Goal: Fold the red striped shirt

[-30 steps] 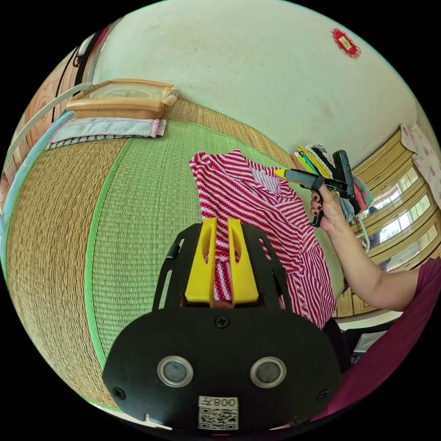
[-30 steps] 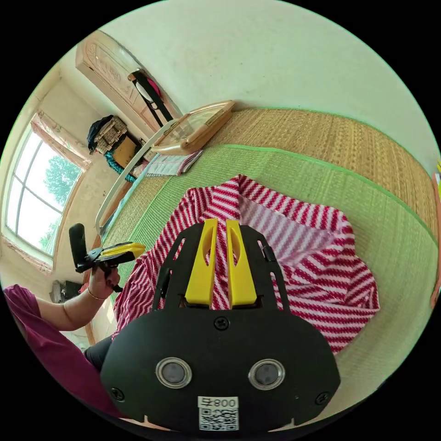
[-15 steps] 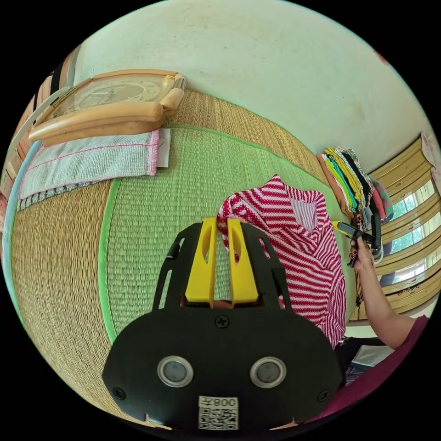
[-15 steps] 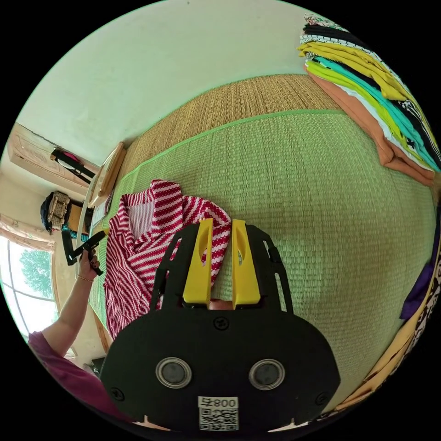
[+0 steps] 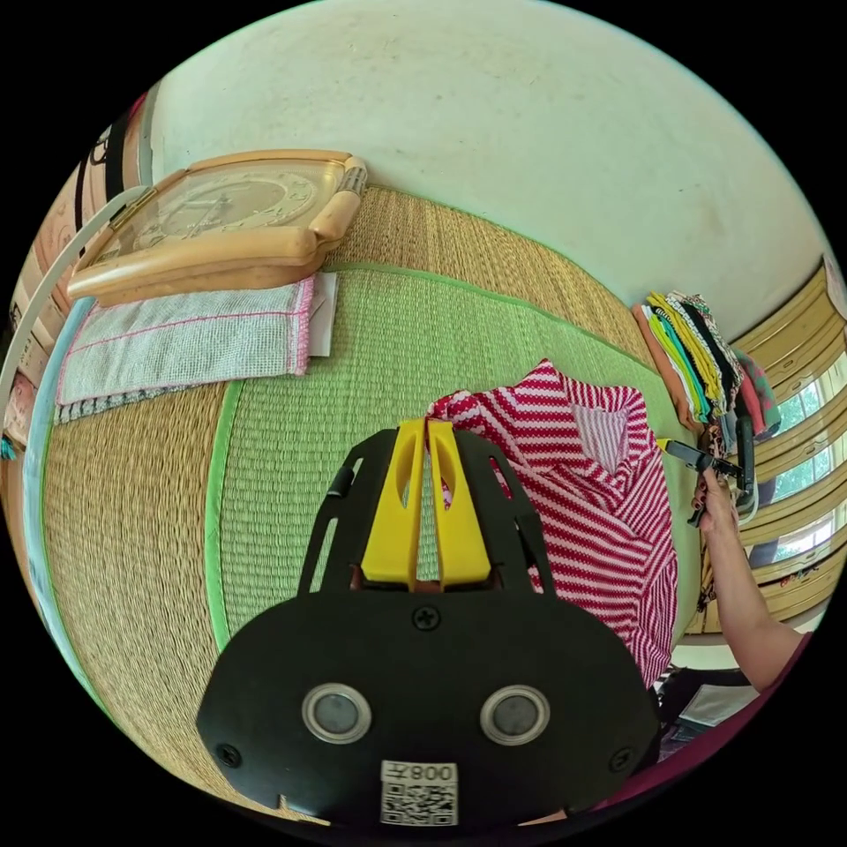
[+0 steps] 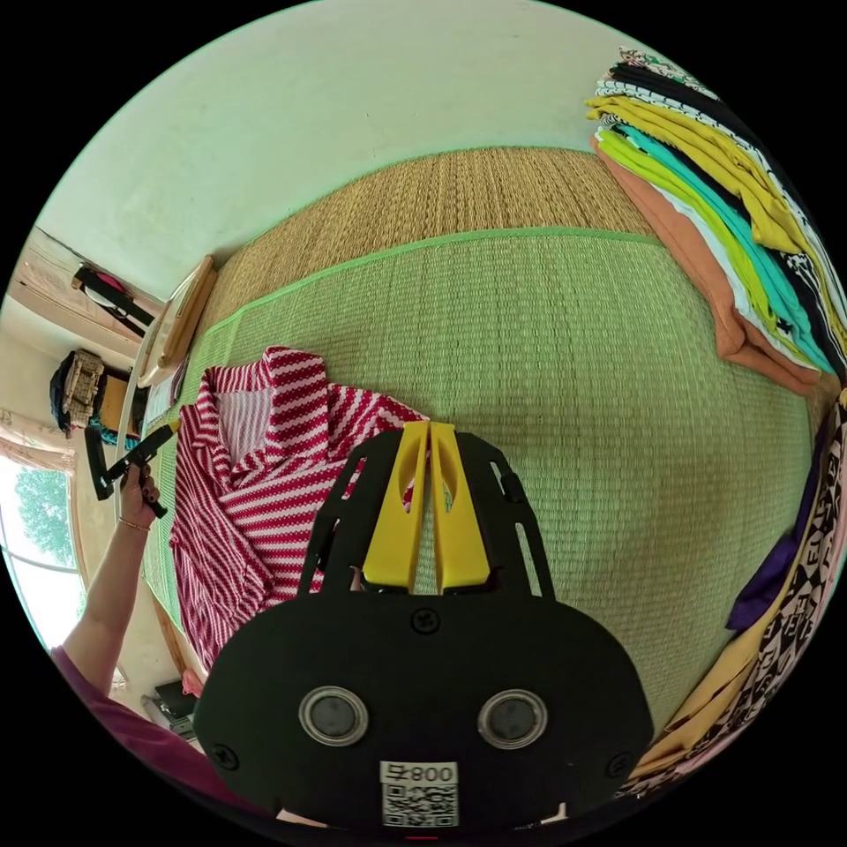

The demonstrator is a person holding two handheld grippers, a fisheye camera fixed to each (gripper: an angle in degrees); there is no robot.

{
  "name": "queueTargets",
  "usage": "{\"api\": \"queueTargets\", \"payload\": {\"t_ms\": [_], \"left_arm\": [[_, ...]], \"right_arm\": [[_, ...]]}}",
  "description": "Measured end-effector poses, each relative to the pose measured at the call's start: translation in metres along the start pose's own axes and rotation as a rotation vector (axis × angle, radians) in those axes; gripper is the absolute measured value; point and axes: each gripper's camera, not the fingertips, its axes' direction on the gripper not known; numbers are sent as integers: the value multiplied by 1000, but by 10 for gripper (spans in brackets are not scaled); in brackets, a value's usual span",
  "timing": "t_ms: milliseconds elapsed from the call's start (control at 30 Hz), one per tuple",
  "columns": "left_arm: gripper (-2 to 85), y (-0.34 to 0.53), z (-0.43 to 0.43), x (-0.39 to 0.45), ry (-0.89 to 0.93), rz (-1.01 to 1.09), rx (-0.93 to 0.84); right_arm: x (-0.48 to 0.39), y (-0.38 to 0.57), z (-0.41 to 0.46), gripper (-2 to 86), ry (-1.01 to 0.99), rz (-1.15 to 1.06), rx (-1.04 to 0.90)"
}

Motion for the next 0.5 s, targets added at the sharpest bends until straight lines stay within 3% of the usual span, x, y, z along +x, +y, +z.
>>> {"api": "queueTargets", "payload": {"t_ms": [500], "left_arm": [[7, -35, -26, 30, -78, 29, -3]], "right_arm": [[11, -18, 9, 0, 28, -13, -35]]}}
